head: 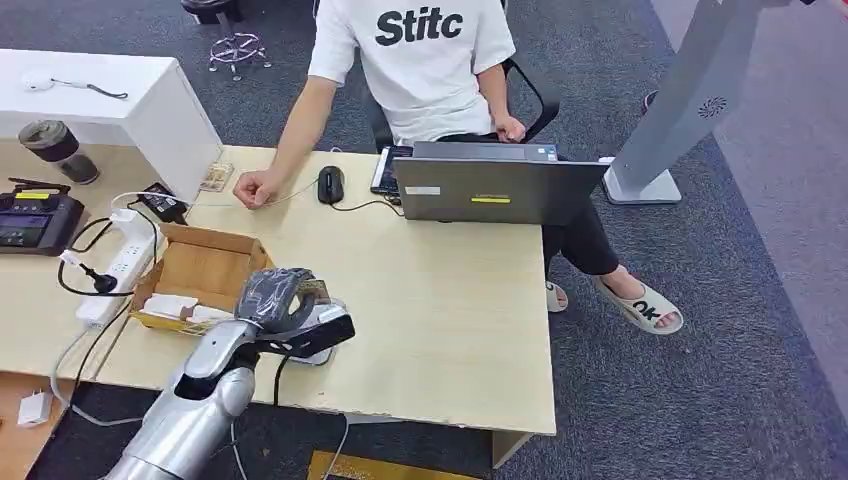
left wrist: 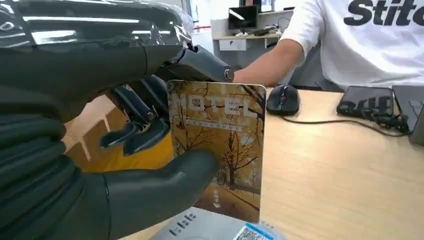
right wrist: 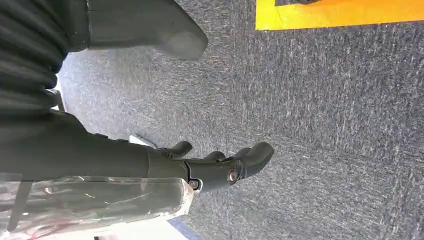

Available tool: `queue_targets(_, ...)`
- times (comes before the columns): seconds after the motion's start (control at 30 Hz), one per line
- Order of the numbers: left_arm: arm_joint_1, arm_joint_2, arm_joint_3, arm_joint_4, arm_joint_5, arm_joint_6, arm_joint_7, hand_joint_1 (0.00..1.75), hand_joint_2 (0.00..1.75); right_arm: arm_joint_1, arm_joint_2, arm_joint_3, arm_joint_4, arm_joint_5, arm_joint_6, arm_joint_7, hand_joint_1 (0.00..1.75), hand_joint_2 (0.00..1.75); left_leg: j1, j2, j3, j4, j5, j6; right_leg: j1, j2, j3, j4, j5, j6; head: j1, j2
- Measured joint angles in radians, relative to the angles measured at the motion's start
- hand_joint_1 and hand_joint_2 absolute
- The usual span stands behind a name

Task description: Pass the card to the sensor for recognition and then transmit it.

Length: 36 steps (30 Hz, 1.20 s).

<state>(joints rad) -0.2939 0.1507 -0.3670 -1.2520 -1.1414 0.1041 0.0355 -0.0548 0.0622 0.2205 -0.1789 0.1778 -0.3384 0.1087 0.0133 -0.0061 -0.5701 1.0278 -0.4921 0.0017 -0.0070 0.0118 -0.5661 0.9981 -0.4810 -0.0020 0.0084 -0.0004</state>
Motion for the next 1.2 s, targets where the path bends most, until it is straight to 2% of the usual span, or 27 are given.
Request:
queue_targets(0.53,0.005,0.029,-0.022,0.059,-0.031,-0.018,0.037,1.75,1.75,0.003,0.0,-0.007,0.0,0.002,0.001,0.002,0.0,1.75,0.0,0.0,0.001,0.0,0.0,0.0,0.0,0.0,0.001,0.0,0.0,0.0,0.0,0.0)
queue_targets(0.83,-0.007,0.041,-0.022,0.076,-0.07,0.052,0.067,1.75,1.75,0.003,0.0,-0.014,0.0,0.006,0.001,0.001,0.0,1.75,0.0,0.0,0.001,0.0,0.001,0.0,0.0,0.0,0.002,0.0,0.0,0.0,0.0,0.0)
queue_targets(0.97,-0.06,0.08,-0.012,0.077,-0.077,0.043,0.073,1.75,1.75,0.005,0.0,-0.014,0.0,0.014,0.0,0.002,0.0,1.75,0.001,0.0,0.001,0.0,0.001,-0.001,0.001,0.0,0.001,0.0,0.0,0.0,0.0,0.0)
queue_targets(1.2,-0.207,0.133,0.041,0.076,-0.08,0.024,0.081,1.75,1.75,0.005,0.0,-0.014,0.0,0.026,0.0,0.004,0.0,1.75,0.001,0.0,0.001,0.0,0.002,-0.001,0.001,0.0,0.001,0.001,0.0,0.0,0.0,0.0)
